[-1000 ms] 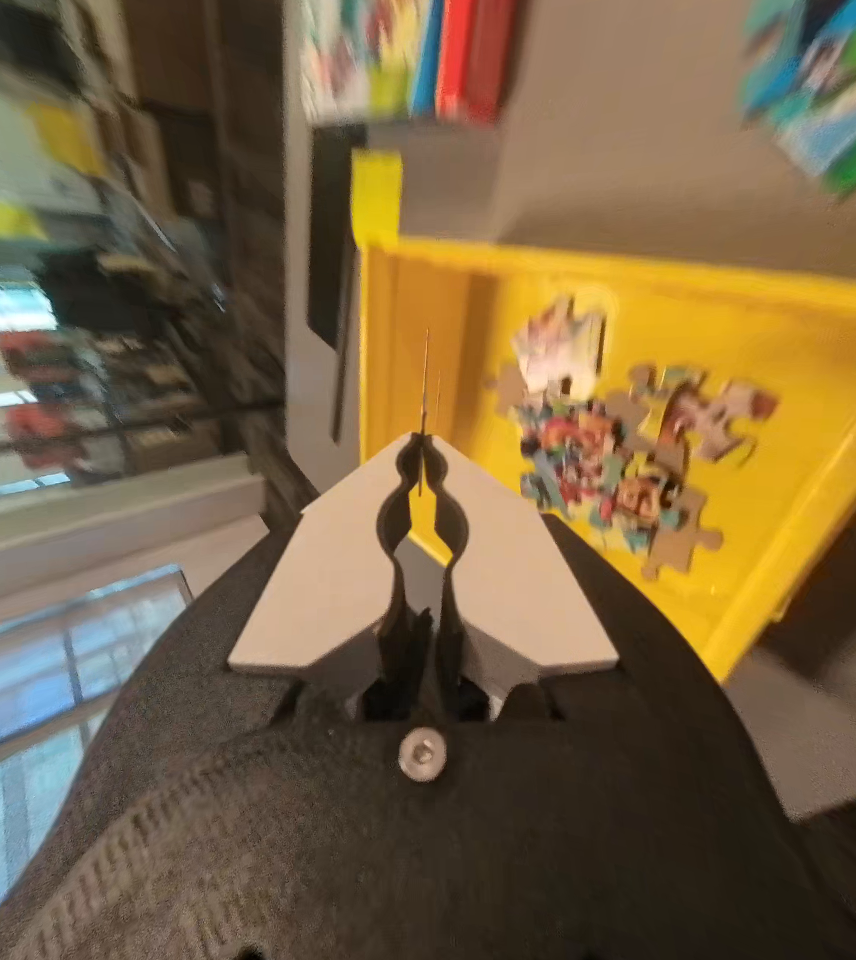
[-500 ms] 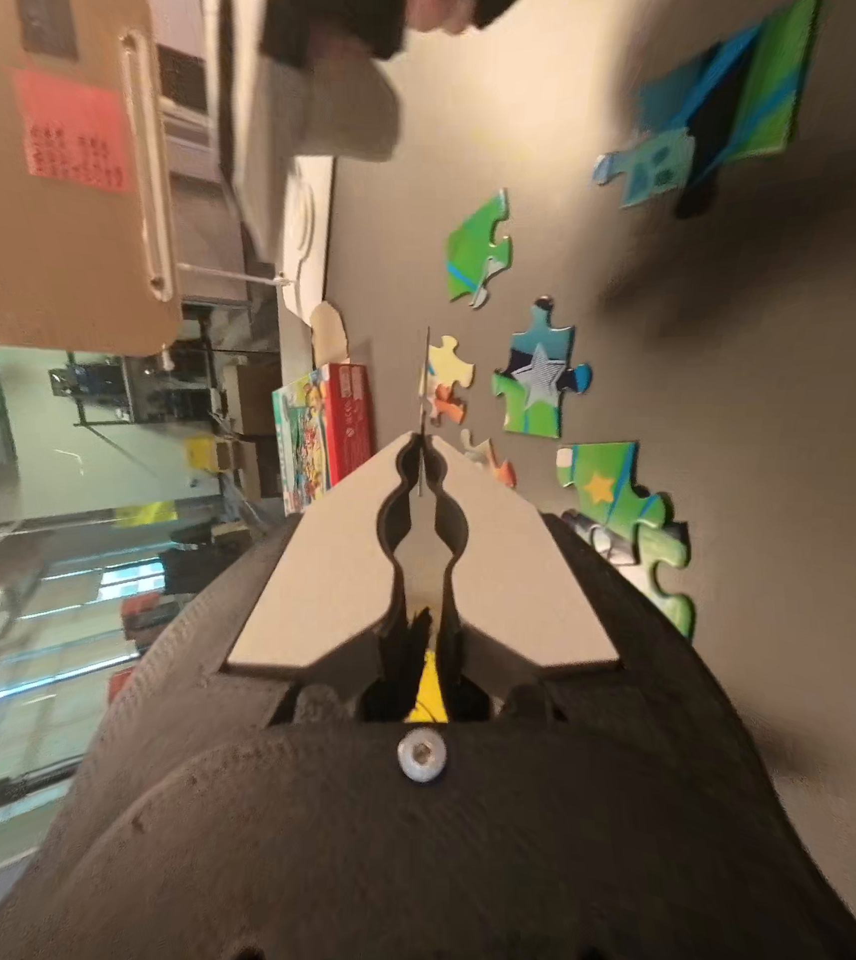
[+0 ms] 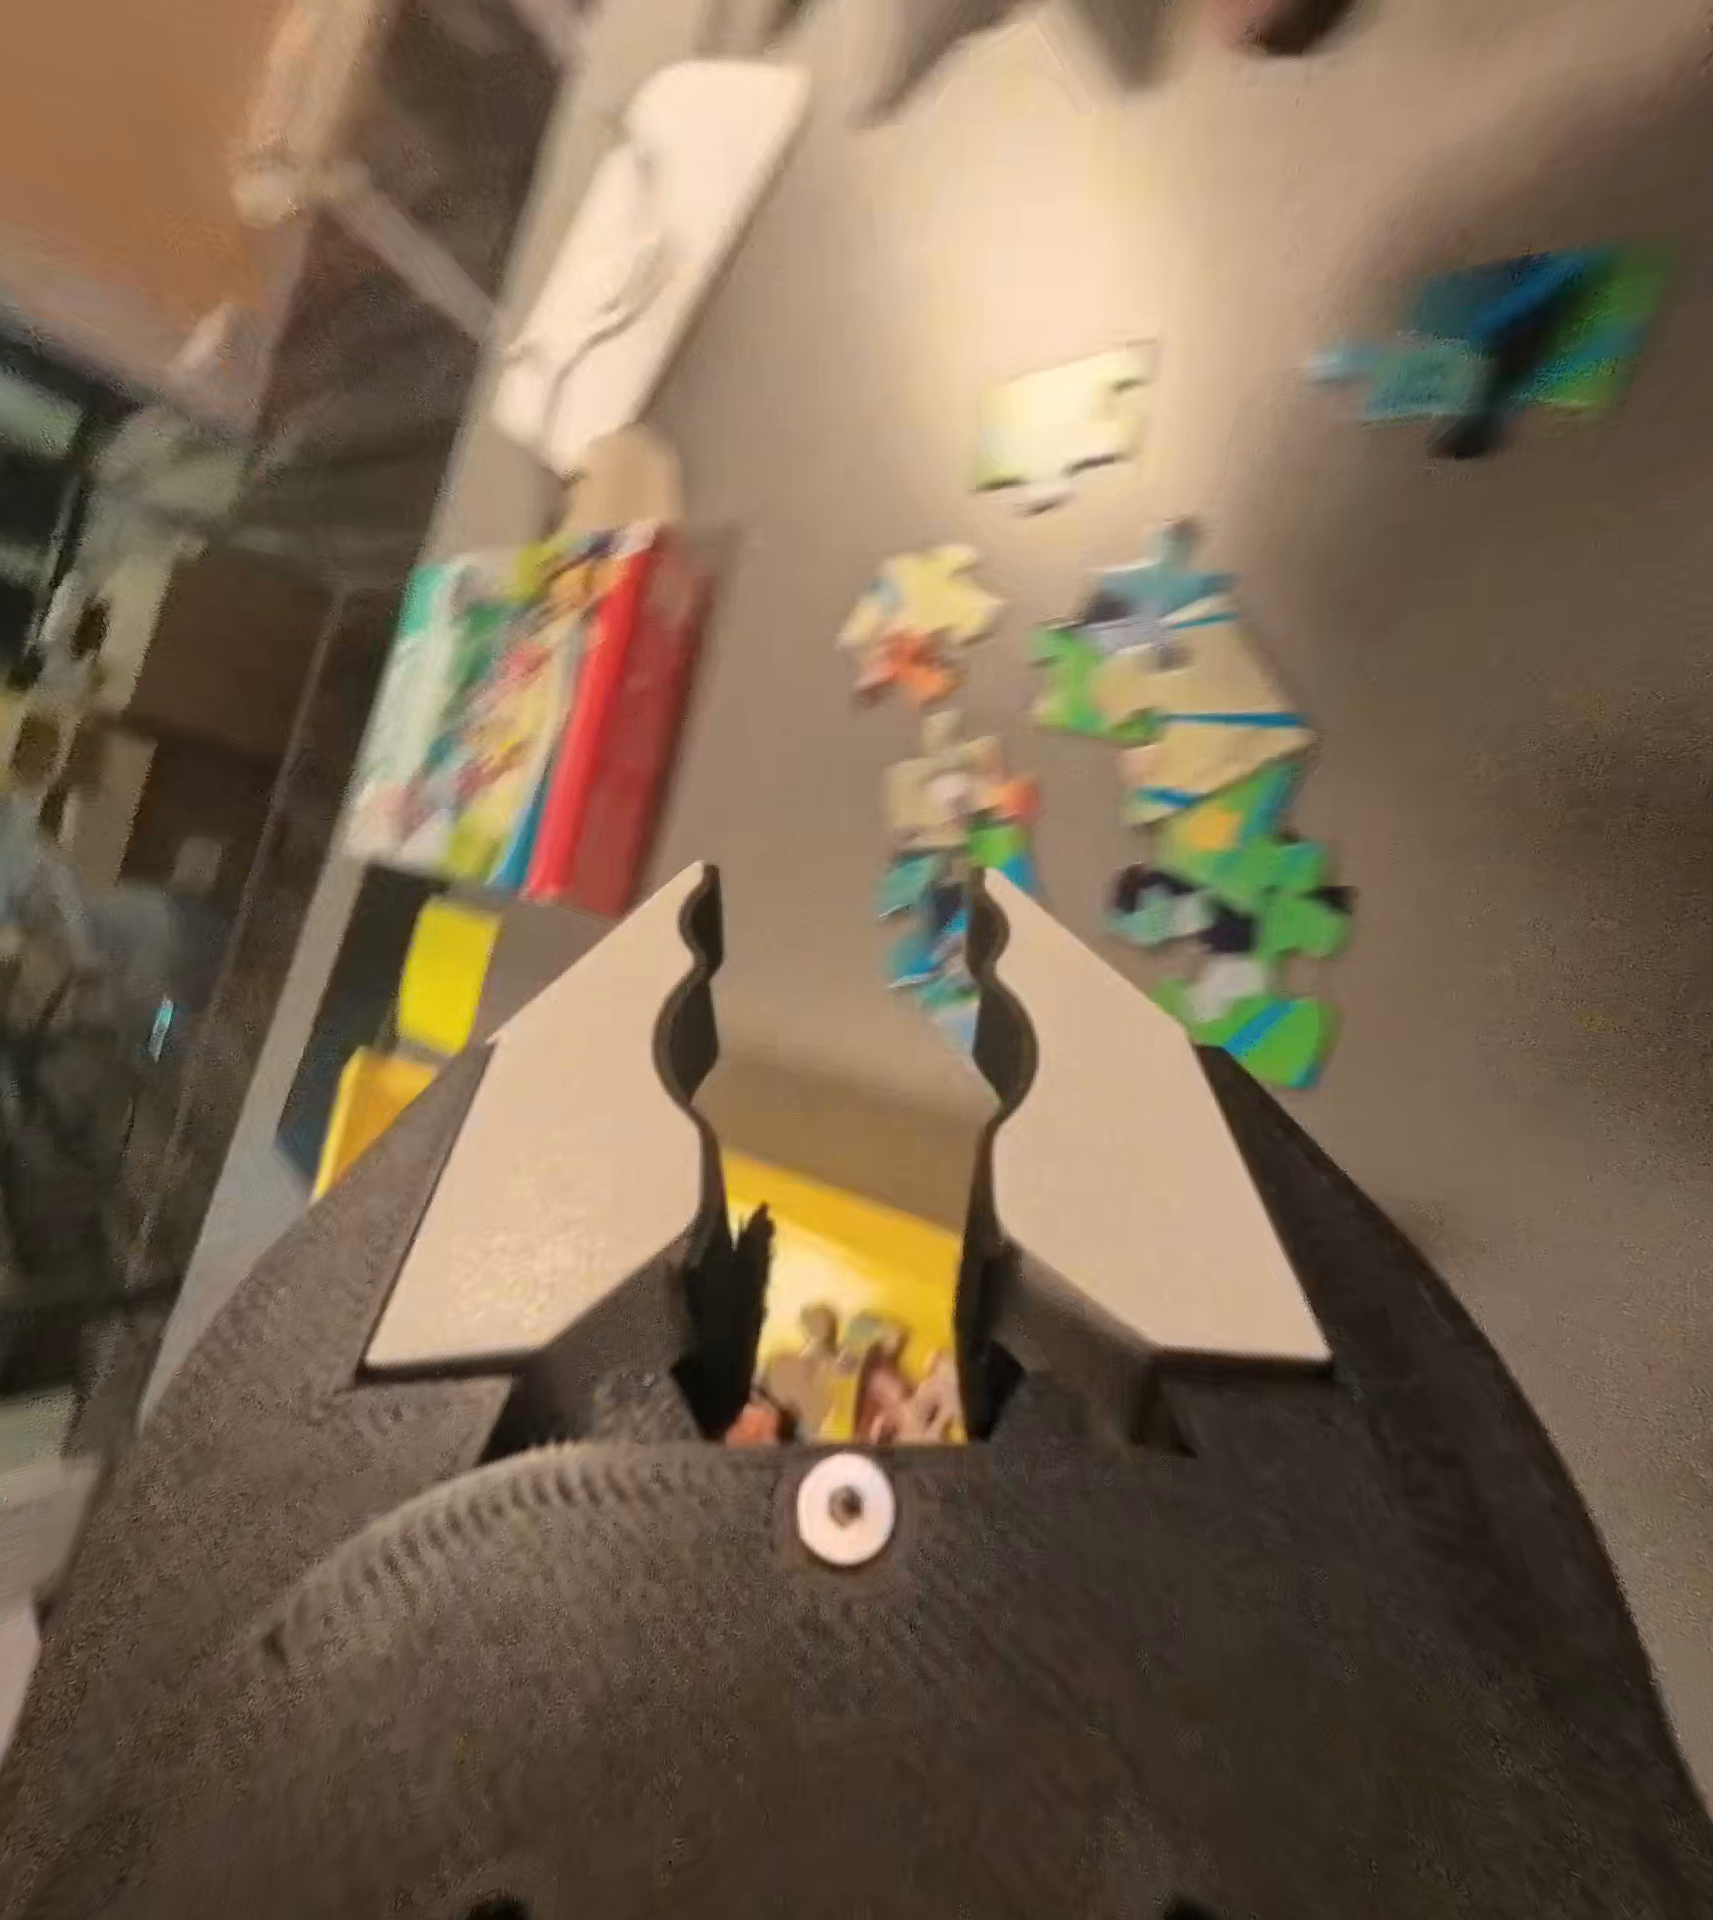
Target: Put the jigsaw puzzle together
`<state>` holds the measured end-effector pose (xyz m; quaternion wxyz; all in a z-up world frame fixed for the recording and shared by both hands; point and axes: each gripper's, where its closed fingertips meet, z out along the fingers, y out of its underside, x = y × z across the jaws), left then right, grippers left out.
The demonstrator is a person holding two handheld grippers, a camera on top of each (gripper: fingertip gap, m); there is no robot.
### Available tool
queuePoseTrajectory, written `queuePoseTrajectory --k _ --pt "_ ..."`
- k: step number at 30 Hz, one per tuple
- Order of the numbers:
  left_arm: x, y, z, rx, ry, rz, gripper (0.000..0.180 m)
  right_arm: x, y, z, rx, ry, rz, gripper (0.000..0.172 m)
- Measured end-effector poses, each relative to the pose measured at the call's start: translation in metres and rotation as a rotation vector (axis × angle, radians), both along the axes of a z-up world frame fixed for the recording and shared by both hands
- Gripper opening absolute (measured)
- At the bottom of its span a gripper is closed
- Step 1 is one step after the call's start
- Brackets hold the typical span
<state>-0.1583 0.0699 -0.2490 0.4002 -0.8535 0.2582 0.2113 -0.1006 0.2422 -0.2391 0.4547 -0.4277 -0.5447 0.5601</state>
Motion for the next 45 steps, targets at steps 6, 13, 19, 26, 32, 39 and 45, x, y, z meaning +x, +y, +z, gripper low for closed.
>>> queuePoseTrajectory --k 6,13,19,26,32,39,45 --pt "-0.118 -0.059 0.031 0.077 -0.227 0.432 0.047 -0.003 0.002 -0.006 0.035 -0.007 -0.025 0.050" --pt "-0.161 -0.089 -0.027 -0.139 -0.344 0.517 0.054 -0.008 0.028 -0.025 0.122 0.025 -0.177 0.050" --pt "-0.158 -0.098 -0.081 -0.419 -0.469 0.467 0.069 -0.016 0.036 -0.038 0.157 0.016 -0.232 0.050" --pt "-0.166 -0.060 -0.103 -0.460 -0.338 0.312 0.059 -0.020 0.034 -0.043 0.173 -0.012 -0.224 0.050" --pt "-0.172 -0.054 -0.129 -0.661 -0.332 0.250 0.067 -0.020 0.034 -0.043 0.164 -0.011 -0.222 0.049" --pt "-0.176 -0.057 -0.128 -0.672 -0.343 0.258 0.042 -0.021 0.035 -0.044 0.153 -0.019 -0.215 0.049" --pt "-0.177 -0.061 -0.111 -0.538 -0.274 0.234 0.006 -0.021 0.035 -0.044 0.148 -0.022 -0.211 0.049"
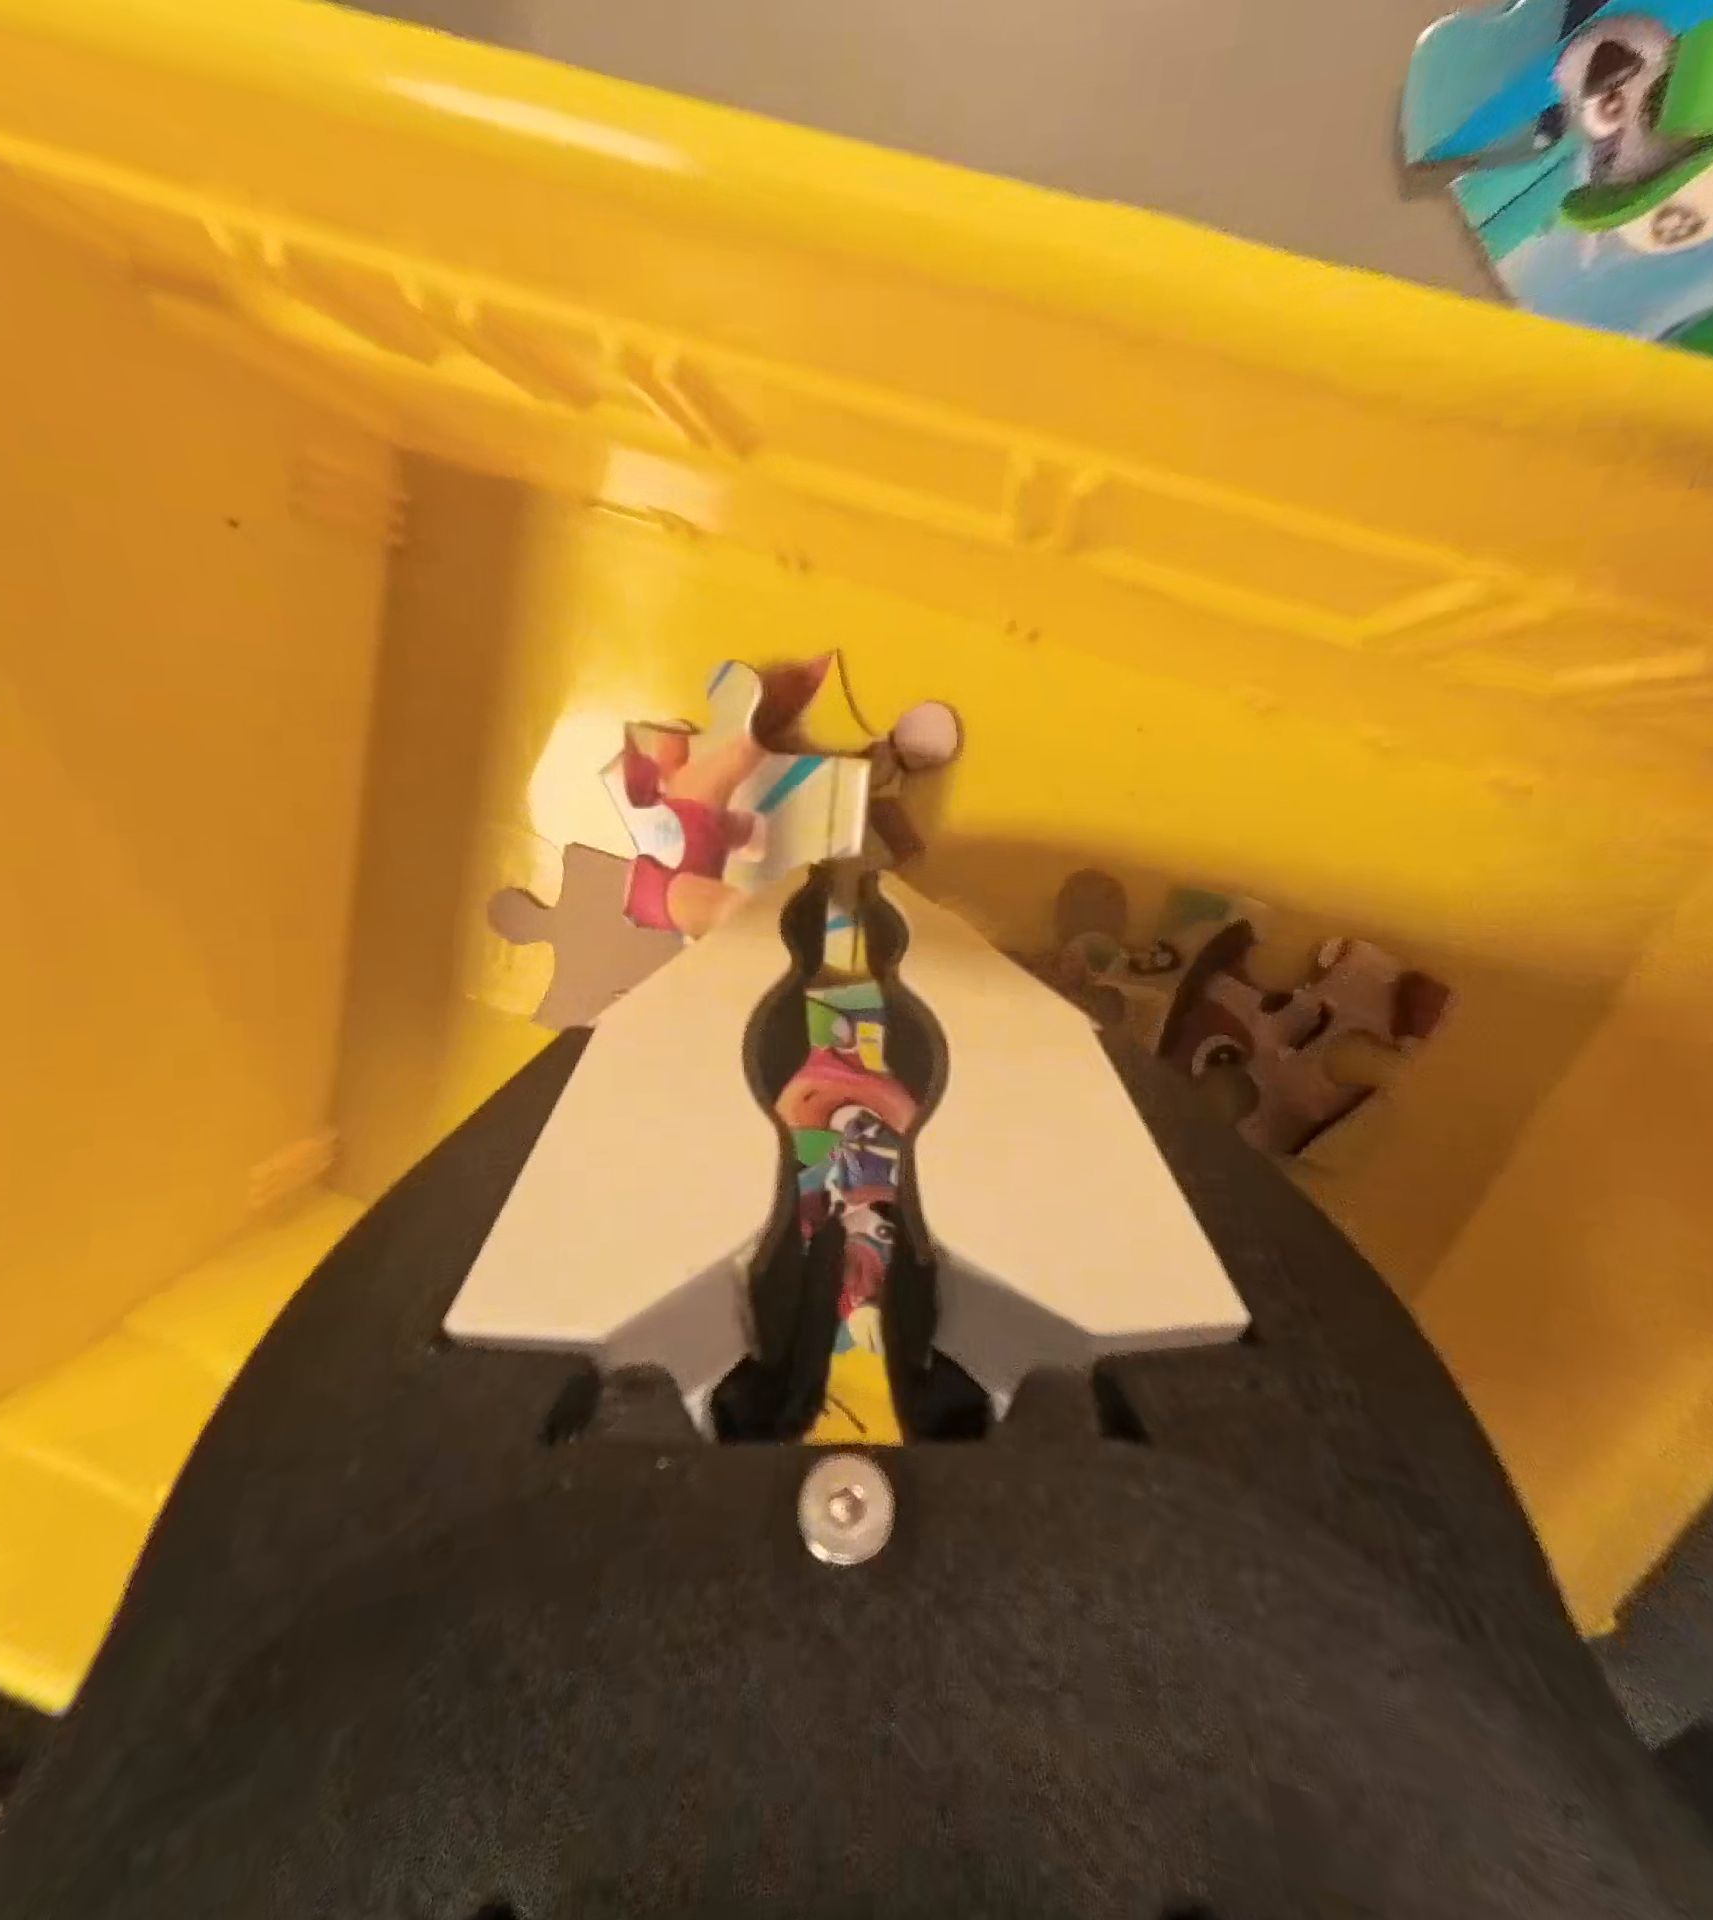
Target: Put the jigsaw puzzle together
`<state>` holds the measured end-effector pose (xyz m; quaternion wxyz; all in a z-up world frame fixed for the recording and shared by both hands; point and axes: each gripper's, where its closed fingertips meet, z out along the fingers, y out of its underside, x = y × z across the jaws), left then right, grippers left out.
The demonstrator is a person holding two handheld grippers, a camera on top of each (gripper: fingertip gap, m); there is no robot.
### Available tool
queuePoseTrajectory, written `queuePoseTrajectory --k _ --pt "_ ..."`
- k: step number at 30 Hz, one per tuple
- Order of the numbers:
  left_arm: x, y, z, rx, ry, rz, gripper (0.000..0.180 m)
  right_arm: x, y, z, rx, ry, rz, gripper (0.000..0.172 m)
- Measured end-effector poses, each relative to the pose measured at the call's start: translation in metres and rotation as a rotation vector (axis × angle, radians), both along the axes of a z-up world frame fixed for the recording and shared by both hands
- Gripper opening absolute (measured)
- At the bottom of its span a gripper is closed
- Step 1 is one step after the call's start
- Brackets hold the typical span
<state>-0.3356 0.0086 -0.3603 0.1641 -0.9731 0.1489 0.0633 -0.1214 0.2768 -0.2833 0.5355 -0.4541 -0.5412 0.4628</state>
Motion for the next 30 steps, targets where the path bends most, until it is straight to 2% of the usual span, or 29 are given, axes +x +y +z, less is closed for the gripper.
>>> queuePoseTrajectory --k 2,3,5,6,8,11,14,16,18,24,30 --pt "0.003 -0.002 0.003 0.022 -0.008 0.002 0.005 0.000 0.000 0.000 0.000 -0.003 0.000 0.049" --pt "0.003 -0.002 0.004 0.034 -0.011 0.014 0.012 -0.001 0.000 0.000 0.001 -0.004 0.001 0.049" --pt "0.002 0.000 0.002 0.035 -0.029 0.039 0.057 -0.001 0.000 -0.001 0.002 -0.005 0.000 0.049" --pt "0.000 0.002 0.000 0.028 -0.031 0.049 0.071 -0.001 0.000 -0.001 0.003 -0.005 0.000 0.049" --pt "-0.001 0.004 -0.006 0.005 -0.039 0.036 0.083 -0.001 0.000 -0.001 0.004 -0.005 -0.001 0.049" --pt "-0.004 0.006 -0.017 -0.042 -0.069 0.040 0.080 0.000 0.000 0.000 0.001 -0.003 -0.004 0.049" --pt "-0.006 0.007 -0.017 -0.054 -0.129 0.089 0.050 0.000 0.001 0.000 -0.004 -0.001 -0.004 0.049" --pt "-0.004 0.005 -0.015 -0.069 -0.154 0.085 0.041 0.000 0.001 0.000 -0.006 -0.001 -0.005 0.049" --pt "-0.005 0.003 -0.016 -0.077 -0.138 0.085 0.041 0.000 0.001 0.000 -0.007 -0.001 -0.004 0.049" --pt "-0.007 -0.004 -0.005 0.006 0.009 0.034 0.040 0.000 0.002 0.000 -0.010 -0.002 -0.002 0.049" --pt "-0.010 -0.011 0.037 0.194 0.271 -0.012 0.040 0.000 0.003 0.000 -0.018 0.000 -0.005 0.049"
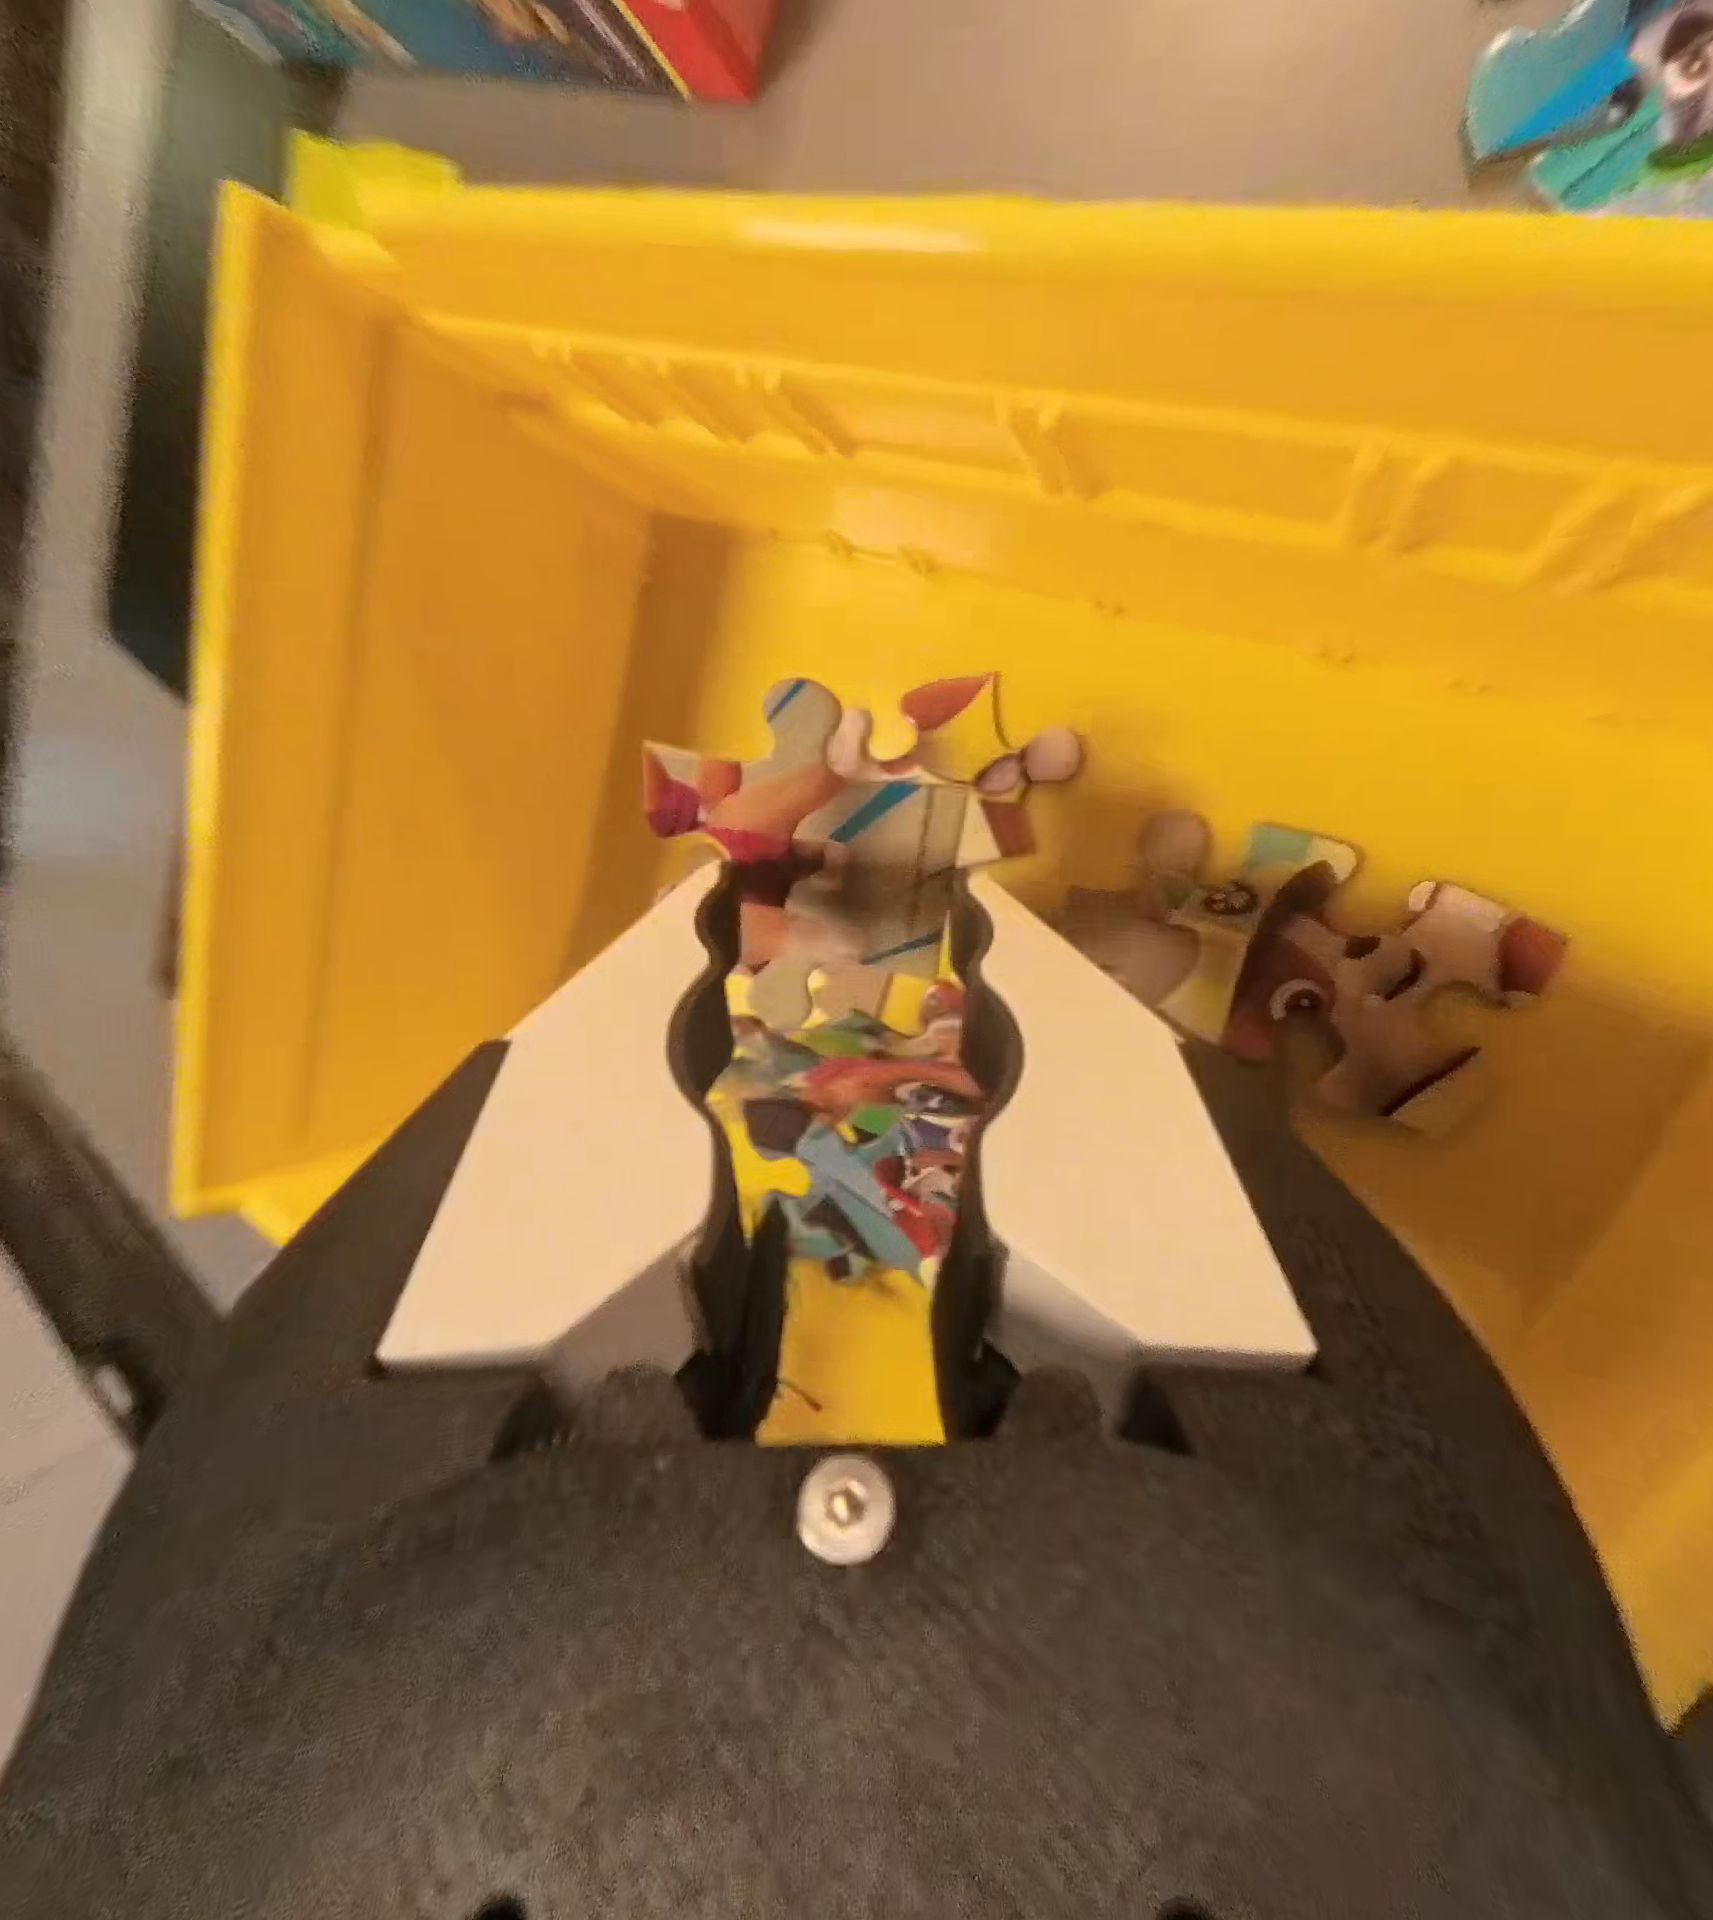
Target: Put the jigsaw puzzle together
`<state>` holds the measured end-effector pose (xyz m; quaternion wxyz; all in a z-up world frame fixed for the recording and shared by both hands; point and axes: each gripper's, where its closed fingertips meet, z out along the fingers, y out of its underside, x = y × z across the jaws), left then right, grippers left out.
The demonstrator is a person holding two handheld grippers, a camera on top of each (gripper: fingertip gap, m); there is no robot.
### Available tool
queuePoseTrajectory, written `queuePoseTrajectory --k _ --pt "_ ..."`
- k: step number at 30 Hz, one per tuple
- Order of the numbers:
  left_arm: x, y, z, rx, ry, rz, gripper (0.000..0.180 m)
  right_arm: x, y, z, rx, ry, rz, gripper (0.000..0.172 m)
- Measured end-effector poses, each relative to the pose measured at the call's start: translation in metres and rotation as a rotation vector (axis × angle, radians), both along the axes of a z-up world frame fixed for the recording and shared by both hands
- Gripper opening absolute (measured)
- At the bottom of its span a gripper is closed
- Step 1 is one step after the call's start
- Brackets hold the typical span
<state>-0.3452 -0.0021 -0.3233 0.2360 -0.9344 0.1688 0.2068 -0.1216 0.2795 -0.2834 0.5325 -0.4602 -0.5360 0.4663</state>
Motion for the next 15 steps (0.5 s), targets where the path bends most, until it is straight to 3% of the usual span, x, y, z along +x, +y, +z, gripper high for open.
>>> queuePoseTrajectory --k 1,2,5,8,11,15 --pt "0.001 0.000 0.011 0.041 0.046 -0.005 0.026 0.000 0.000 0.000 0.000 0.001 -0.001 0.049" --pt "0.001 0.001 0.025 0.106 0.109 -0.007 0.000 0.000 0.000 0.000 0.001 0.000 -0.002 0.049" --pt "0.013 0.002 0.052 0.210 0.162 -0.030 0.000 0.000 0.000 0.000 0.011 -0.001 -0.006 0.049" --pt "0.021 0.001 0.057 0.207 0.154 -0.021 0.000 0.000 -0.001 0.000 0.013 -0.002 -0.008 0.050" --pt "0.007 0.000 0.046 0.138 0.144 0.046 0.016 0.000 -0.002 0.000 -0.002 0.002 -0.007 0.050" --pt "-0.023 0.014 0.015 0.139 -0.210 0.384 0.045 0.000 -0.003 0.001 -0.003 0.003 -0.006 0.050"
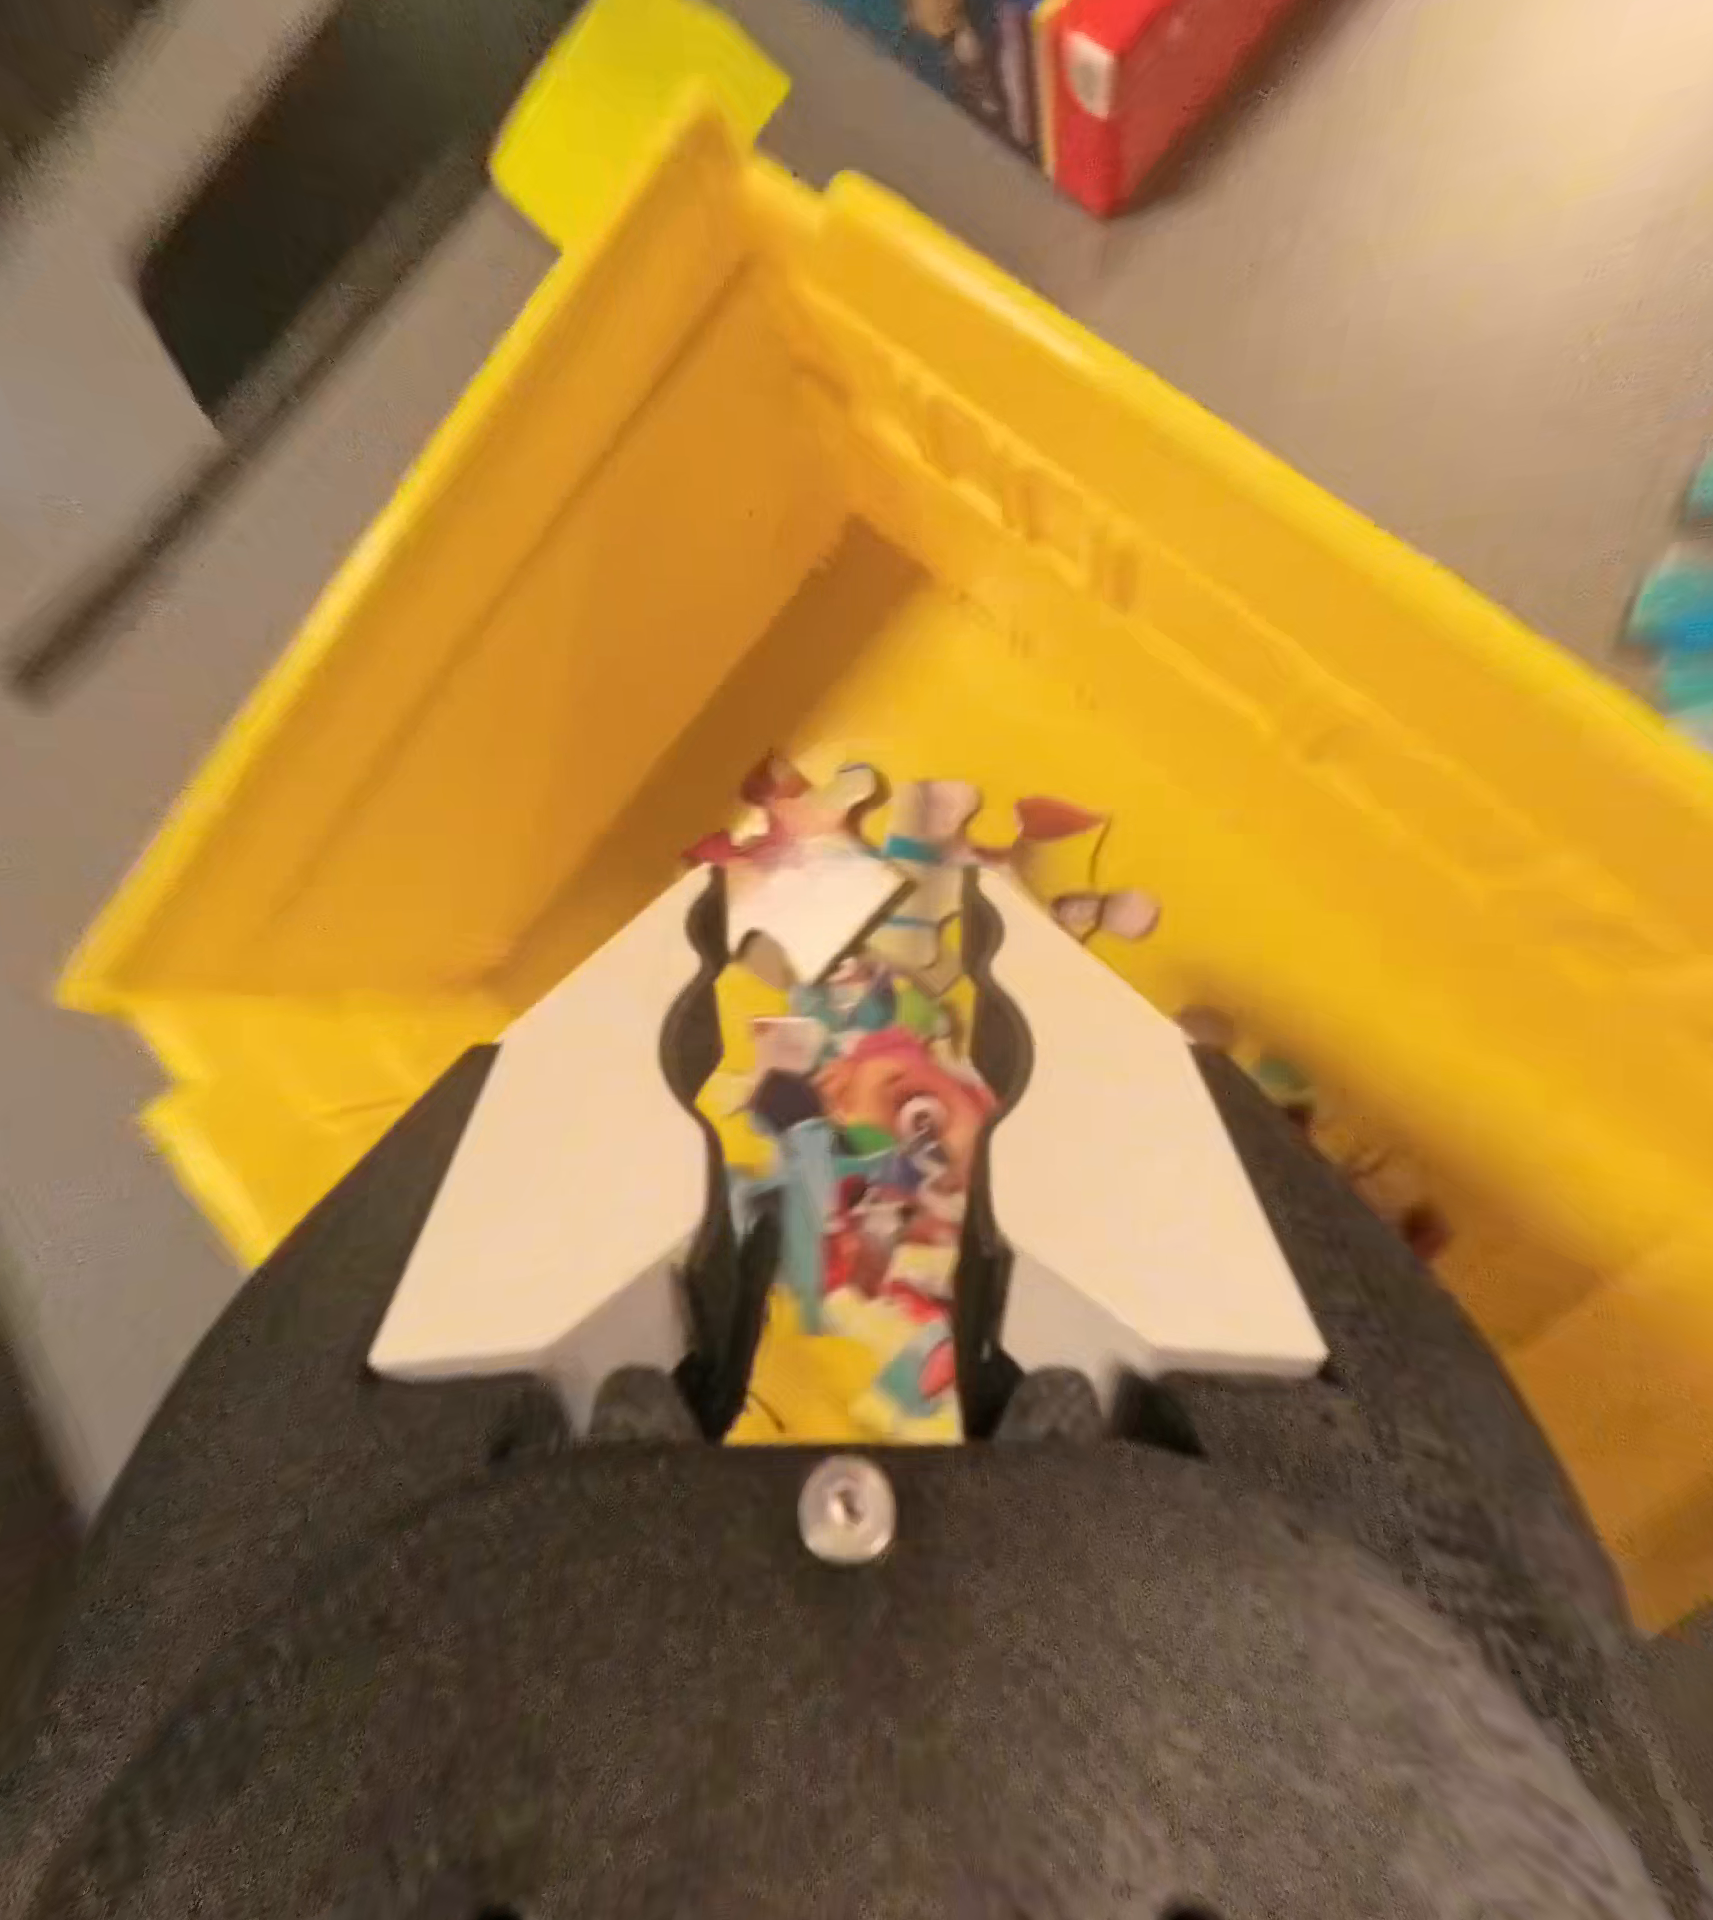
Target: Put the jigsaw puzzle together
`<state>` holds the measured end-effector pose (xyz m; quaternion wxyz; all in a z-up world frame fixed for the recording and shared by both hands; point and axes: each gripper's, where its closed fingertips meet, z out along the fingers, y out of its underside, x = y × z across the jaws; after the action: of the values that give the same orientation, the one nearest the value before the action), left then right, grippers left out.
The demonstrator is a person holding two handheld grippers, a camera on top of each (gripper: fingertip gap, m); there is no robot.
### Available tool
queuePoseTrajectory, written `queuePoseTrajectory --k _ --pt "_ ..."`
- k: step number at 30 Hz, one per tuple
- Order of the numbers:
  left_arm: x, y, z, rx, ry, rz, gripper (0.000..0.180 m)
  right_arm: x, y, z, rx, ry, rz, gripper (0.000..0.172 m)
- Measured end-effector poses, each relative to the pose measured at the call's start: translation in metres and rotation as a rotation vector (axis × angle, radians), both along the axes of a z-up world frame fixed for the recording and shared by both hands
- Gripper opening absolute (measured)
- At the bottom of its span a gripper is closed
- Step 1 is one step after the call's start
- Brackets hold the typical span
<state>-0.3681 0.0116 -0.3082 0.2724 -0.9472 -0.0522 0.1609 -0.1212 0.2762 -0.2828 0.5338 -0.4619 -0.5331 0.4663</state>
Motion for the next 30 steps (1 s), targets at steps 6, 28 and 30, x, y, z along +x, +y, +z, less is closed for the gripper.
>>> queuePoseTrajectory --k 6,28,30 --pt "-0.037 0.007 -0.040 -0.069 -0.309 0.320 0.068 0.000 -0.001 0.000 -0.005 0.000 0.009 0.050" --pt "0.020 -0.015 0.076 0.451 -0.154 0.306 0.057 0.023 0.005 0.007 0.271 -0.196 0.048 0.061" --pt "0.074 -0.018 0.097 0.581 -0.229 0.214 0.057 0.042 -0.002 0.013 0.253 -0.223 0.090 0.063"
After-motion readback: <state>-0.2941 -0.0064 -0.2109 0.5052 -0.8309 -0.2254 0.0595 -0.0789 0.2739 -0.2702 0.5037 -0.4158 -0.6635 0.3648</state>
